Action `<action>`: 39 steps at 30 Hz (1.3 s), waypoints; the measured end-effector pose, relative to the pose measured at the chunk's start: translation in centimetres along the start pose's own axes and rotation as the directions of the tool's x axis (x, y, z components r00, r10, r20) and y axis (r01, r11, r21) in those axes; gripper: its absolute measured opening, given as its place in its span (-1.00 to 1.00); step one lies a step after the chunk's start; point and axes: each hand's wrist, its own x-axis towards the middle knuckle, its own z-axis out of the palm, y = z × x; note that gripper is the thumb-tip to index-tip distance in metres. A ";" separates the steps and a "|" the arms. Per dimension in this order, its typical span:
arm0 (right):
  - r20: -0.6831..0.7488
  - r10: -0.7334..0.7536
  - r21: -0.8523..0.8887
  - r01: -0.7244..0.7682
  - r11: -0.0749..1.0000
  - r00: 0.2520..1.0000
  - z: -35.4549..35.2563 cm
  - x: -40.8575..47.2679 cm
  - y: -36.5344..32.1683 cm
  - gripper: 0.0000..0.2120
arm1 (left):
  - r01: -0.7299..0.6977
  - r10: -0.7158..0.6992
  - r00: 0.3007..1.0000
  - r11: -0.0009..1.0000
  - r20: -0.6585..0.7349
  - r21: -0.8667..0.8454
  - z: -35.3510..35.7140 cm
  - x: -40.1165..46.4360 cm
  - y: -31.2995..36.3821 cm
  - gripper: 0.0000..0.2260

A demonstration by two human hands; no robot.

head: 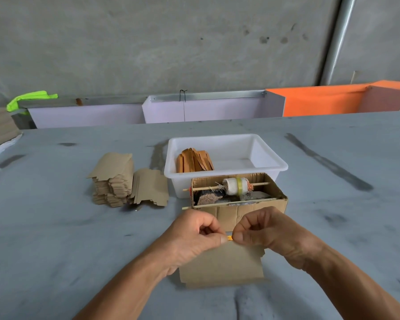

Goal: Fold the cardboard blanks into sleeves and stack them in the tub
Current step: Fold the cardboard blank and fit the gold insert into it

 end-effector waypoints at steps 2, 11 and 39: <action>-0.005 -0.019 0.025 0.019 1.000 1.000 0.3 -0.1 0.2 -0.86 | 0.008 -0.008 1.000 1.000 -0.001 -0.014 0.0 -0.1 -0.1 -0.93; -0.141 -0.005 -0.014 0.003 1.000 0.990 -0.5 0.0 0.4 -0.80 | 0.191 -0.195 0.981 0.972 -0.010 -0.138 -1.9 0.0 -0.9 -0.92; -0.234 0.138 0.370 -0.043 0.928 0.962 -1.1 0.8 1.5 -0.74 | 0.139 -0.195 0.975 0.912 -0.109 -0.387 -2.0 0.8 -1.3 -0.82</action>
